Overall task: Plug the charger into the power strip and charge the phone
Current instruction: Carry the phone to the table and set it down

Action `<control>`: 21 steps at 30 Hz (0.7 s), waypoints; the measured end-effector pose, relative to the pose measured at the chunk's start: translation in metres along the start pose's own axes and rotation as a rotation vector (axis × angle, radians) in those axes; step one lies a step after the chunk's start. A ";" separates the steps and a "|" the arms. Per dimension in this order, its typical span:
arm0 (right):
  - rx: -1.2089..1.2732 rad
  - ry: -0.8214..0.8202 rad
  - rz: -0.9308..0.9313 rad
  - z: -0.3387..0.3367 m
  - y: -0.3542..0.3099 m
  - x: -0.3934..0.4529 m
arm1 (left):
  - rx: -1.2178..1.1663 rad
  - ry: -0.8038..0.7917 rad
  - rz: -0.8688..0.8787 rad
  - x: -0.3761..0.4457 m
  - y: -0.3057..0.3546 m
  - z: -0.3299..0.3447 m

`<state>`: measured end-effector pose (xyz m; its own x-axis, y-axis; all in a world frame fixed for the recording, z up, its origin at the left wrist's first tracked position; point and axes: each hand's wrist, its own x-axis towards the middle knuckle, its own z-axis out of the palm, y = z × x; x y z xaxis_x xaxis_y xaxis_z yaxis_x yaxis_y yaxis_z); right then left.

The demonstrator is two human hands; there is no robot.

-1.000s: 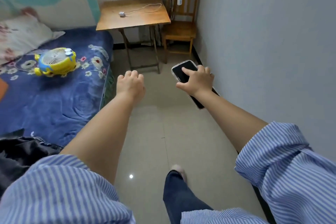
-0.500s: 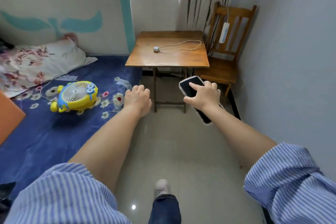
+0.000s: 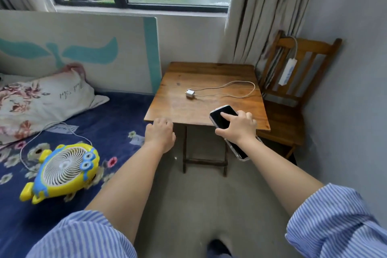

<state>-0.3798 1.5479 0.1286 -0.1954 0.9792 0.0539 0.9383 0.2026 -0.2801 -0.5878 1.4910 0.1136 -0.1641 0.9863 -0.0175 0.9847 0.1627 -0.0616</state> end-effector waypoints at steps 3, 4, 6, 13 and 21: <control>-0.007 -0.041 -0.029 0.015 0.000 0.070 | 0.022 -0.029 -0.035 0.058 -0.008 0.013; -0.005 -0.059 -0.042 0.020 -0.001 0.094 | 0.027 -0.038 -0.050 0.077 -0.011 0.017; -0.014 -0.098 -0.067 0.030 -0.004 0.143 | 0.010 -0.049 -0.097 0.116 -0.018 0.021; -0.068 -0.203 -0.191 0.073 -0.036 0.273 | 0.010 -0.106 -0.204 0.214 -0.048 0.039; -0.081 -0.343 -0.273 0.158 -0.100 0.365 | -0.025 -0.190 -0.239 0.291 -0.112 0.095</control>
<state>-0.5906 1.8847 0.0245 -0.5095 0.8347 -0.2093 0.8559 0.4666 -0.2229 -0.7513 1.7574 0.0203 -0.3973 0.8973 -0.1923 0.9175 0.3929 -0.0623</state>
